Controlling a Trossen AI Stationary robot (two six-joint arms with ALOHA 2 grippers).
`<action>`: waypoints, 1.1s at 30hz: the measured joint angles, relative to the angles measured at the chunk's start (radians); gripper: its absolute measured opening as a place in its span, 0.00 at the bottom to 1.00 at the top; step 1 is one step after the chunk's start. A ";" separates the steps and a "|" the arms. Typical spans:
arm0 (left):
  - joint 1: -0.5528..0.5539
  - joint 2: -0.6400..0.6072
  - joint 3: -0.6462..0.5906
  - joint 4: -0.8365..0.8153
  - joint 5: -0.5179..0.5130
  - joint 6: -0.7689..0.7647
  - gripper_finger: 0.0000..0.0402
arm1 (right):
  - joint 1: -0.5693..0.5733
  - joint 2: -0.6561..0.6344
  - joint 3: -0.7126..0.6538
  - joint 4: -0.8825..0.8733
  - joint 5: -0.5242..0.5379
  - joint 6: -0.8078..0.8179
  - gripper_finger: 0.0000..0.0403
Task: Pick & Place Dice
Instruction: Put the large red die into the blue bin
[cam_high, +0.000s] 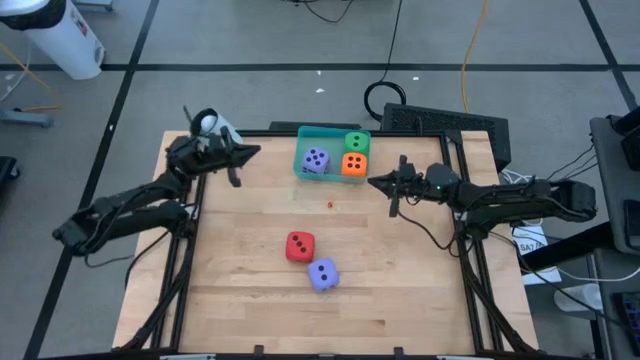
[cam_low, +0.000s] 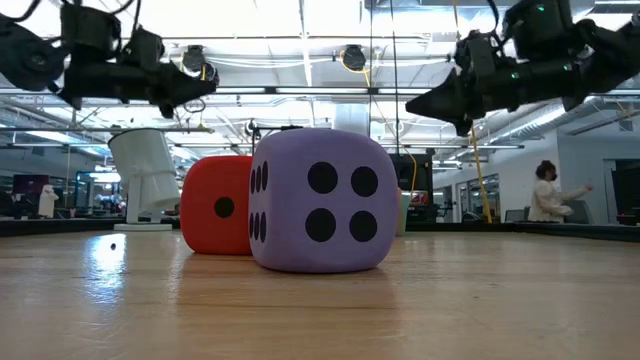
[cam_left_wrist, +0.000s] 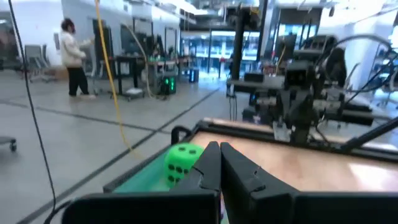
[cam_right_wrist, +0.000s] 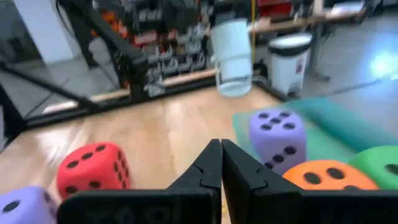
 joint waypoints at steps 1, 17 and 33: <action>0.004 -0.016 0.000 0.000 0.006 -0.007 0.00 | 0.009 0.001 0.025 -0.053 0.000 -0.001 0.00; -0.027 -0.039 0.000 -0.042 0.004 -0.033 0.01 | 0.270 0.348 0.556 -0.608 0.252 -0.023 0.28; -0.028 -0.039 0.000 -0.152 -0.006 -0.052 0.01 | 0.301 0.832 1.130 -0.966 0.049 0.067 0.80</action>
